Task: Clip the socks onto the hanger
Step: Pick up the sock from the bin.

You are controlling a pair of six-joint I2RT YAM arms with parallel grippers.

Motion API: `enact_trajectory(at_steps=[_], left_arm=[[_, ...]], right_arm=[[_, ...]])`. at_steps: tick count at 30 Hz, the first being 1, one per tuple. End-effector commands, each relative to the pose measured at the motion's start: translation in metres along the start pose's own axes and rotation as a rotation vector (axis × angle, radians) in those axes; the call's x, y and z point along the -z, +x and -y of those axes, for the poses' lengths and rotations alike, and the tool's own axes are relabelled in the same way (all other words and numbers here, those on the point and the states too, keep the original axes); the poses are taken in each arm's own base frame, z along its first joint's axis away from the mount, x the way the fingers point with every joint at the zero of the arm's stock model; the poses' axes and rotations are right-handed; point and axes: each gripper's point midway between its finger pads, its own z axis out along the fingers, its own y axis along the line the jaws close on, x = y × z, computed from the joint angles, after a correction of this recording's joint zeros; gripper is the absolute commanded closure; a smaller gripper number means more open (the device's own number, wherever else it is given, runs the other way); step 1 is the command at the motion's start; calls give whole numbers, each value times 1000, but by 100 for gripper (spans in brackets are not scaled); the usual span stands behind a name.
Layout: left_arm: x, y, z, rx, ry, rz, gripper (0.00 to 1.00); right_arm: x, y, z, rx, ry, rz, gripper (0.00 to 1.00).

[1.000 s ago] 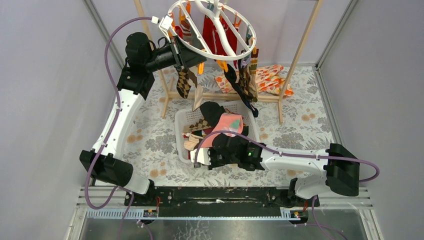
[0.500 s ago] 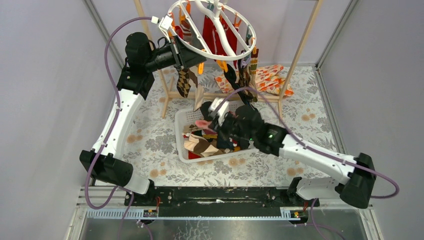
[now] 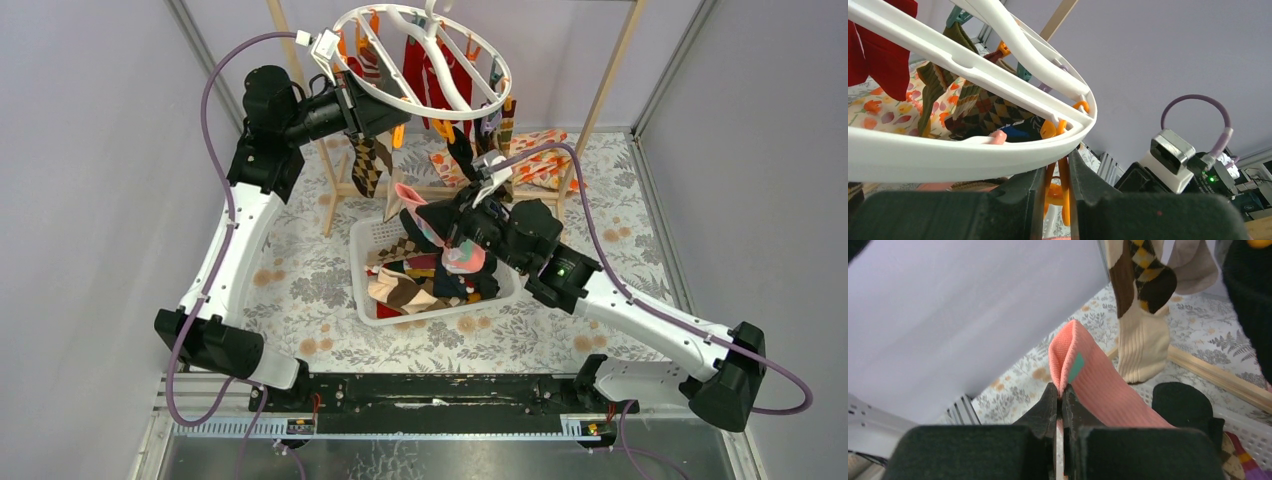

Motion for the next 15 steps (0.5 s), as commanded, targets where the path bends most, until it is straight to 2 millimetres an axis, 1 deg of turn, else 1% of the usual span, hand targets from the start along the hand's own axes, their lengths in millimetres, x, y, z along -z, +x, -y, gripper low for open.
enact_trajectory(at_steps=[1, 2, 3, 6, 9, 12, 15], left_arm=[[7, 1, 20, -51, 60, -16, 100], [8, 1, 24, -56, 72, -22, 100], [9, 1, 26, -60, 82, -25, 100], [9, 2, 31, -58, 113, -29, 100], [9, 5, 33, -43, 144, -23, 100], [7, 7, 33, -16, 176, -21, 100], [6, 7, 36, 14, 213, -17, 100]], right_arm=[[-8, -58, -12, -113, -81, 204, 100], [-11, -62, -22, -132, -160, 175, 100], [-14, -63, -25, -156, -203, 151, 100], [-20, -68, -26, -218, -297, 126, 100], [-21, -72, -29, -254, -373, 111, 100], [-19, -75, -36, -263, -447, 96, 100], [-13, -82, -52, -250, -559, 80, 100]])
